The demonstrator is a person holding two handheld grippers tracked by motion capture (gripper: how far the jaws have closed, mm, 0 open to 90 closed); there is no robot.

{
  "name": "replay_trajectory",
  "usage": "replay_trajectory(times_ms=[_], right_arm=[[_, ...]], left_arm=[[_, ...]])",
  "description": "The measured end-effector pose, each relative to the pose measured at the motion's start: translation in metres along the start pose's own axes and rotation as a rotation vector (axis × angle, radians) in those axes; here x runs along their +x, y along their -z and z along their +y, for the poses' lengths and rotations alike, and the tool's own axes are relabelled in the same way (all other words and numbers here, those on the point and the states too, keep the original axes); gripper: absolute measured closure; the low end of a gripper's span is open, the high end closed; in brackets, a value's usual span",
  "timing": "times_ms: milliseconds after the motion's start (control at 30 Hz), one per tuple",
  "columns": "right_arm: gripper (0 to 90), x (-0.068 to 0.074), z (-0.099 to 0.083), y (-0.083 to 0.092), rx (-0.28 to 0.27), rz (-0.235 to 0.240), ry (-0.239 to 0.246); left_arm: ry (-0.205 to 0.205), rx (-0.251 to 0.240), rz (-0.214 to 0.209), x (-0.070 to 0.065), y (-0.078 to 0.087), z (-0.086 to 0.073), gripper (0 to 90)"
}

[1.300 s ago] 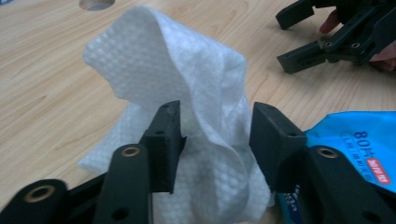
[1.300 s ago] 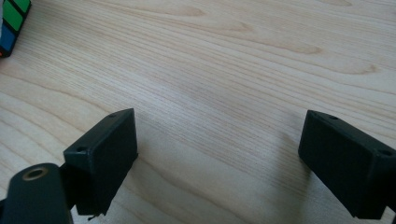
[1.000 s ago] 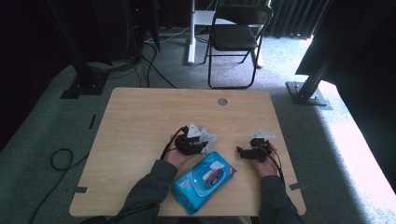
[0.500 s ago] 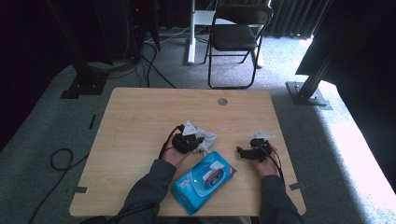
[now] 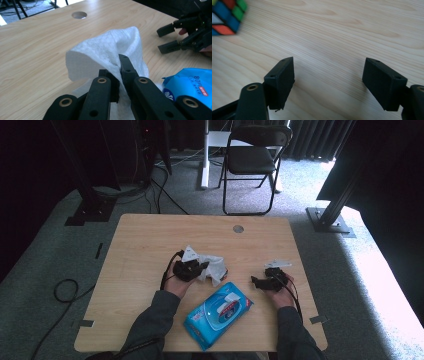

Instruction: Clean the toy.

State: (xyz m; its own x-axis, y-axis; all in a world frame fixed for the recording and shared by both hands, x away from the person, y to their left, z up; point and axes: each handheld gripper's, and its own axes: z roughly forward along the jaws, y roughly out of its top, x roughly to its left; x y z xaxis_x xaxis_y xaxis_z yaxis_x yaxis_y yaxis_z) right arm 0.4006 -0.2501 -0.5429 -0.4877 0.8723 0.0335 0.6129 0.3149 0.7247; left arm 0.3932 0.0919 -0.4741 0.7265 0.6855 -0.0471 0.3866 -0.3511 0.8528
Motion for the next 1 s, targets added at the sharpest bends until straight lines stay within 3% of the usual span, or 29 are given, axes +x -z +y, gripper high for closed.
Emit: replay_trajectory(times_ms=[267,700,1000], right_arm=[[23.1,0.019,0.017,0.003,-0.038,0.068,0.029],[17.2,0.032,0.035,0.004,-0.058,0.181,-0.021],[14.4,0.056,0.055,0.002,-0.060,0.224,0.051]], left_arm=[[0.018,-0.028,0.030,0.011,0.016,0.000,88.0],[0.046,-0.053,0.069,0.025,0.034,-0.007,88.0],[0.051,-0.052,0.078,0.028,0.038,-0.011,88.0]])
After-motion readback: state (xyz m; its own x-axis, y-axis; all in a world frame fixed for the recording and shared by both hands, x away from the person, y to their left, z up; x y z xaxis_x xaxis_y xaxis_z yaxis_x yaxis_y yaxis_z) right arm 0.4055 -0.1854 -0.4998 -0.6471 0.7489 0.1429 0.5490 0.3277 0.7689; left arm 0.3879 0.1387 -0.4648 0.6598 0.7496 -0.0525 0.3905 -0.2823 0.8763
